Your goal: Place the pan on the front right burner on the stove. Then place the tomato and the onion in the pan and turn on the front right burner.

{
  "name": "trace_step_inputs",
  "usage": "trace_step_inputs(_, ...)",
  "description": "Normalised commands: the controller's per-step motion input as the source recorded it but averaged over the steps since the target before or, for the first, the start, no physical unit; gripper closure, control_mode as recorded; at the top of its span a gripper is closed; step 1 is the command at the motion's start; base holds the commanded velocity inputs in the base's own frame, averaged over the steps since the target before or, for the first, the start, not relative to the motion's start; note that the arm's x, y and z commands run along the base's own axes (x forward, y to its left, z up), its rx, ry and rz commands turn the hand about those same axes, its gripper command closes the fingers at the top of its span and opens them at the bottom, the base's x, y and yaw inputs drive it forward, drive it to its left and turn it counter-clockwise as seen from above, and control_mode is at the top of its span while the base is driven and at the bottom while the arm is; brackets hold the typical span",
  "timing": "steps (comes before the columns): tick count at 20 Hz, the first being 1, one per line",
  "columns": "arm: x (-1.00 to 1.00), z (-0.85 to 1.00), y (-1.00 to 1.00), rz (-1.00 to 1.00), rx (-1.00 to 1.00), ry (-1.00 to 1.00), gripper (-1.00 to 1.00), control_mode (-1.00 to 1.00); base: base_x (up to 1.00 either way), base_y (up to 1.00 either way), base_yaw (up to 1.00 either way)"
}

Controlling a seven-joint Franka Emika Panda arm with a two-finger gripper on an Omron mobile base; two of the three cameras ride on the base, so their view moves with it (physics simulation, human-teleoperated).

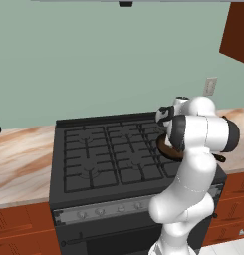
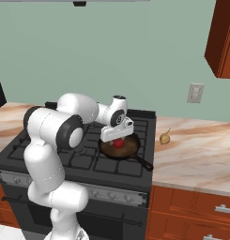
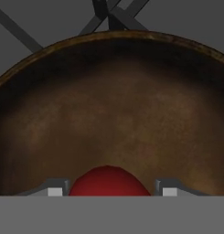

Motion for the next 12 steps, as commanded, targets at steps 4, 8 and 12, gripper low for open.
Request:
trace_step_inputs(4, 0.00, 0.00, 0.00, 0.00, 0.00, 0.00, -1.00, -1.00, 0.00, 0.00, 0.00)
trace_step_inputs(8, 0.00, 0.00, 0.00, 0.00, 0.00, 0.00, -1.00, -1.00, 0.00, 0.00, 0.00)
trace_step_inputs(12, 0.00, 0.00, 0.00, 0.00, 0.00, 0.00, -1.00, -1.00, 0.00, 0.00, 0.00)
